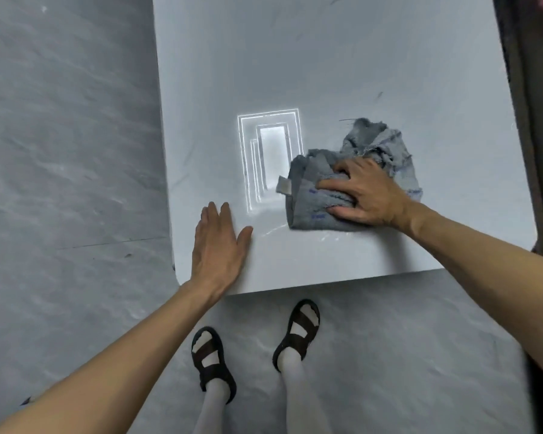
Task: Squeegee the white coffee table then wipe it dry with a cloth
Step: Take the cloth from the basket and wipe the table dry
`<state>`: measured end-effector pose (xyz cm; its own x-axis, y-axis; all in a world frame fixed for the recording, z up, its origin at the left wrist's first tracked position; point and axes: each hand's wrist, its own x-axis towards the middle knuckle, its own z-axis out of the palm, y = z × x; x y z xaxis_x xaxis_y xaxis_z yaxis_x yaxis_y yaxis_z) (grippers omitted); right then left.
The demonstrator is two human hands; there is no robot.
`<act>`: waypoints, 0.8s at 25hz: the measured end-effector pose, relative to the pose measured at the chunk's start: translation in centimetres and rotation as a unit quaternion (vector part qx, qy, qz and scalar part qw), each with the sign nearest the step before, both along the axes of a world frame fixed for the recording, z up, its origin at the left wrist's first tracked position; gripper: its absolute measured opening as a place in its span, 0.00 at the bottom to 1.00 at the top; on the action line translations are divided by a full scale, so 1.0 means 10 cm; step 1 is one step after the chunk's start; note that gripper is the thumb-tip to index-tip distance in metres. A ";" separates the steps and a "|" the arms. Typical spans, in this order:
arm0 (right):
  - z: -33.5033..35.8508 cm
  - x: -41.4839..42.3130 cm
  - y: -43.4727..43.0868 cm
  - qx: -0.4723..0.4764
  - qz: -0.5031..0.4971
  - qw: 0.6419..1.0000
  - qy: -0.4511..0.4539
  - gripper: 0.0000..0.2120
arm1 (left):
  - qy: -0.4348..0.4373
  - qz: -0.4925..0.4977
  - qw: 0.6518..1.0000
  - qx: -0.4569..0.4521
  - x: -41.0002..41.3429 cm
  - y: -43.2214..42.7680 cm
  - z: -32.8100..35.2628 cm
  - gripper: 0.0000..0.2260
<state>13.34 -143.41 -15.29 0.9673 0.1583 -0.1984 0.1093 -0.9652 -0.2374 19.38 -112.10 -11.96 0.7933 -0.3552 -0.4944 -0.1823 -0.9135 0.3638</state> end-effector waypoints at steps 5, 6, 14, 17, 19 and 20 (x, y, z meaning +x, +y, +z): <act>-0.05 -0.97 -0.70 -0.016 -0.345 0.937 -0.060 0.24 | 0.006 -0.030 0.998 0.061 -0.04 -0.25 -0.03 0.26; -0.05 -1.09 -0.73 -0.029 -0.403 0.912 -0.068 0.23 | 0.005 -0.030 0.997 0.065 -0.04 -0.27 -0.03 0.25; -0.20 -0.72 -0.14 -0.068 -0.772 0.626 -0.082 0.24 | 0.008 0.096 0.994 -0.054 0.09 -0.10 0.02 0.20; -0.24 -0.28 0.35 -0.067 -0.742 0.661 -0.095 0.25 | -0.003 0.182 0.974 -0.134 0.23 0.22 0.05 0.18; -0.25 -0.01 0.82 -0.053 -0.666 0.738 -0.098 0.25 | -0.020 0.204 0.969 -0.140 0.31 0.46 0.06 0.17; -0.25 0.10 1.07 -0.041 -0.621 0.777 -0.097 0.25 | -0.022 0.212 0.967 -0.138 0.34 0.57 0.07 0.17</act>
